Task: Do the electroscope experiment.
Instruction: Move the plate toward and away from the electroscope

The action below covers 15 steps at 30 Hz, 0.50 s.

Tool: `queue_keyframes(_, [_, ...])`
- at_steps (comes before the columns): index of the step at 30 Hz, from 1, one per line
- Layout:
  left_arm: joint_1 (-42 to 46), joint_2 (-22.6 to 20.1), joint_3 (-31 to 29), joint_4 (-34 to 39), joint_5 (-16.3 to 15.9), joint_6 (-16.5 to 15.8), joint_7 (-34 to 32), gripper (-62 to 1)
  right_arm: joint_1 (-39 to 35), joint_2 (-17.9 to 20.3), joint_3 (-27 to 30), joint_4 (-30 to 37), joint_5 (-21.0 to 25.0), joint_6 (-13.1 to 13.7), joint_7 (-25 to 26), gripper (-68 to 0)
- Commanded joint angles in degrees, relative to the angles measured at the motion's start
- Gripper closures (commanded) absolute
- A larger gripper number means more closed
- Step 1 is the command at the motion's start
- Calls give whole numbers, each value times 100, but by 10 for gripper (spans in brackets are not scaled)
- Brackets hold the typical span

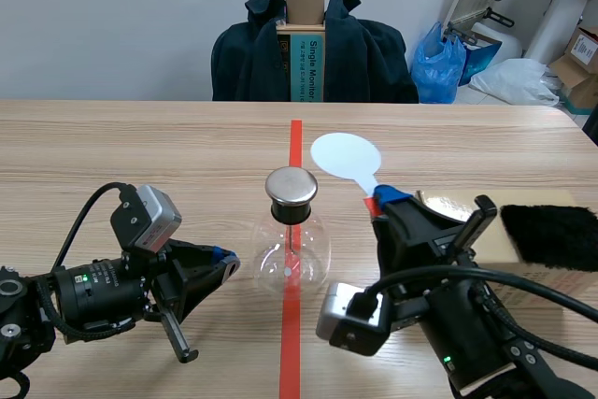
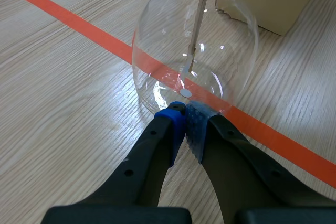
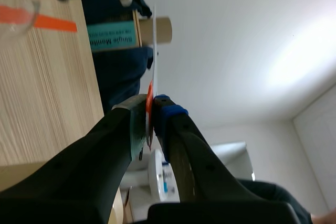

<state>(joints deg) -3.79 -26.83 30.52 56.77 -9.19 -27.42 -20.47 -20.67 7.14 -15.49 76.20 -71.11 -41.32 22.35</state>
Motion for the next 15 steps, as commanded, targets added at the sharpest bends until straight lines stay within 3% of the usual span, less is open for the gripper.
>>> queue_keyframes(1, [-15,11,-22,136,-37,-11,-116,-30,66,28,11,101,42,-66,-186,-7])
queue_keyframes(8, [-15,11,-22,136,-37,-11,-116,-30,66,28,11,101,42,-66,-960,-7])
queue_keyframes(15, [-15,11,-22,136,-37,-11,-116,-30,66,28,11,101,42,-66,-1062,-8])
